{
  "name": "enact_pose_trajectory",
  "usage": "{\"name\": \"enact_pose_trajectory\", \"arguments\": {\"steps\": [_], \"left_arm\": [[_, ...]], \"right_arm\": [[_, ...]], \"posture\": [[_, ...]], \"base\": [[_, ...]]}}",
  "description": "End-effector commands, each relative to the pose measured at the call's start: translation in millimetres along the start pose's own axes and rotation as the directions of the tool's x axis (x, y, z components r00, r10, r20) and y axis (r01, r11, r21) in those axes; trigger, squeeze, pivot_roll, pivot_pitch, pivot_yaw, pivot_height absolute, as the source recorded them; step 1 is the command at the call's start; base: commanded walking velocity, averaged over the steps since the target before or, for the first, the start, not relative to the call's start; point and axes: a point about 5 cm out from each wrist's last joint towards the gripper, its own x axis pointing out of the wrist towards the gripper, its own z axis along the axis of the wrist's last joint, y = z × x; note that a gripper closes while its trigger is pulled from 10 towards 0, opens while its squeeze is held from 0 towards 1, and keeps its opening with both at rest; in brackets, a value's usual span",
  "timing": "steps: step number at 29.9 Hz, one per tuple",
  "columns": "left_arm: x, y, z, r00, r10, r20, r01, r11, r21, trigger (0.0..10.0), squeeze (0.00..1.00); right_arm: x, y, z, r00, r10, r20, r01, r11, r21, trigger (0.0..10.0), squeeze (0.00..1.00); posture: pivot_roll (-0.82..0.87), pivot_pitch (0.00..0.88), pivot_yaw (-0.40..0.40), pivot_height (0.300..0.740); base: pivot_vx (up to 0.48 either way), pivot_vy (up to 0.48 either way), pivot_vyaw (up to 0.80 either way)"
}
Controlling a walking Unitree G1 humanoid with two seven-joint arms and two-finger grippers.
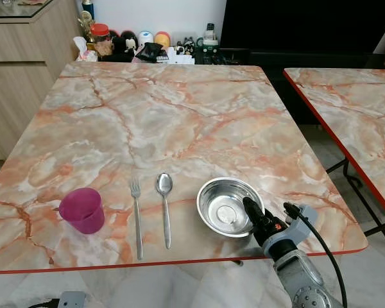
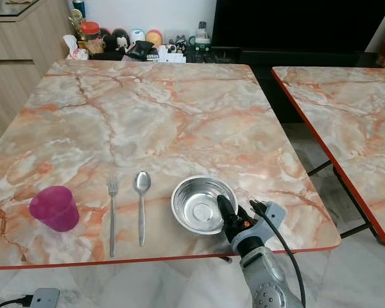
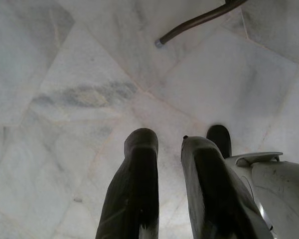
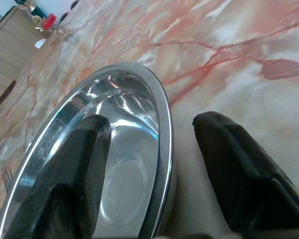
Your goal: Setting the table
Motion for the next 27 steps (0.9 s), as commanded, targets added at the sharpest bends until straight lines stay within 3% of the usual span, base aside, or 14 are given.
{"name": "enact_pose_trajectory", "arguments": {"steps": [1, 4, 5, 6, 27], "left_arm": [[-2.7, 0.7, -9.7, 0.999, -0.003, -0.040, 0.003, 1.000, 0.013, 10.0, 0.00], [-2.7, 0.7, -9.8, 0.999, -0.003, -0.041, 0.003, 1.000, 0.013, 10.0, 0.00], [-2.7, 0.6, -9.8, 0.999, -0.003, -0.041, 0.003, 1.000, 0.013, 10.0, 0.00], [-2.7, 0.5, -9.7, 0.999, -0.003, -0.041, 0.003, 1.000, 0.013, 10.0, 0.00], [-1.6, 0.3, -6.8, 0.999, -0.011, -0.036, 0.012, 0.999, 0.034, 10.0, 0.00]], "right_arm": [[0.5, -2.2, -2.6, 1.000, -0.005, -0.016, 0.005, 1.000, 0.000, 10.0, 0.00], [0.9, -1.7, -2.8, 1.000, 0.002, -0.015, -0.002, 1.000, 0.002, 10.0, 0.00], [1.0, -1.4, -2.9, 1.000, 0.004, -0.015, -0.004, 1.000, 0.002, 8.0, 0.00], [1.0, -1.2, -3.0, 1.000, 0.006, -0.014, -0.006, 1.000, 0.003, 0.0, 0.00], [2.3, 1.3, -4.0, 1.000, 0.019, -0.016, -0.019, 1.000, 0.001, 0.0, 0.00]], "posture": [[0.07, 0.159, -0.044, 0.740], [0.07, 0.159, -0.045, 0.740], [0.07, 0.159, -0.045, 0.740], [0.08, 0.159, -0.046, 0.740], [0.08, 0.157, -0.047, 0.740]], "base": [[0.000, 0.000, 0.00], [0.000, 0.000, 0.00], [0.000, 0.000, 0.00], [0.000, 0.000, 0.00], [0.000, 0.000, 0.00]]}}
